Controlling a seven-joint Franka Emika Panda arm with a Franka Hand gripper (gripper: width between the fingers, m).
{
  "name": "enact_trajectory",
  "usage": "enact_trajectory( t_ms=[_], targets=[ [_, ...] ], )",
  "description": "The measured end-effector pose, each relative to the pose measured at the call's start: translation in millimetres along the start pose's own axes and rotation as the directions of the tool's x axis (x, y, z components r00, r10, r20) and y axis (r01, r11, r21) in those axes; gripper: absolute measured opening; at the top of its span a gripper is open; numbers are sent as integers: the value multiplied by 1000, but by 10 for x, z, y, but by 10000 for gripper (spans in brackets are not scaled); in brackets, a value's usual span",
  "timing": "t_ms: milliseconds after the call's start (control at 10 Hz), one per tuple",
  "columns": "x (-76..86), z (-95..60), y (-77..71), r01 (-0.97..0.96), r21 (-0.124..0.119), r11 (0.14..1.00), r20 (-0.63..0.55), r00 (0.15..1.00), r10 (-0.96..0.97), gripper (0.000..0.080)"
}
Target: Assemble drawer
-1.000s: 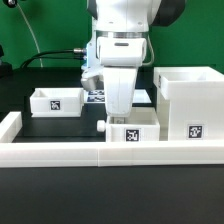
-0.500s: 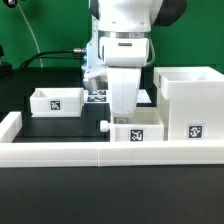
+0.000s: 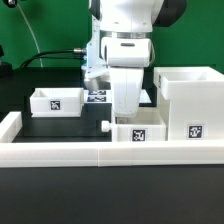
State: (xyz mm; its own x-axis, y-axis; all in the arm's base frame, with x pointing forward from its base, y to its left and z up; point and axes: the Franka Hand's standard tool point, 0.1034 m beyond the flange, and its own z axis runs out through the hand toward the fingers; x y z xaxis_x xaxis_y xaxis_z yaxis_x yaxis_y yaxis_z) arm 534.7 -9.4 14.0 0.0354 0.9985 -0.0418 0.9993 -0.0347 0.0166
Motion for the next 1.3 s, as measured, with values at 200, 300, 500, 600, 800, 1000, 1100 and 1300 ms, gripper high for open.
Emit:
enact_trajectory(
  t_ms=[200,300,500,600,800,1000,1100,1300],
  targets=[
    [41,-1,-2,0,0,1000,-2,1000,0,42],
    [71,-1,-6,3,1,1000,-3,1000,-3,42],
    [82,4,-11,-8,2,1000,-4,1000,8,42],
    [89,5,-13,-19,2,1000,-4,1000,19,42],
    [79,5,-13,-32,2,999,-4,999,33,42],
    [73,6,-13,-34,2,999,-4,999,34,42],
    [79,8,-17,-32,2,999,-4,999,32,42],
    [120,13,-30,-29,-1,1000,-7,1000,29,42]
  ],
)
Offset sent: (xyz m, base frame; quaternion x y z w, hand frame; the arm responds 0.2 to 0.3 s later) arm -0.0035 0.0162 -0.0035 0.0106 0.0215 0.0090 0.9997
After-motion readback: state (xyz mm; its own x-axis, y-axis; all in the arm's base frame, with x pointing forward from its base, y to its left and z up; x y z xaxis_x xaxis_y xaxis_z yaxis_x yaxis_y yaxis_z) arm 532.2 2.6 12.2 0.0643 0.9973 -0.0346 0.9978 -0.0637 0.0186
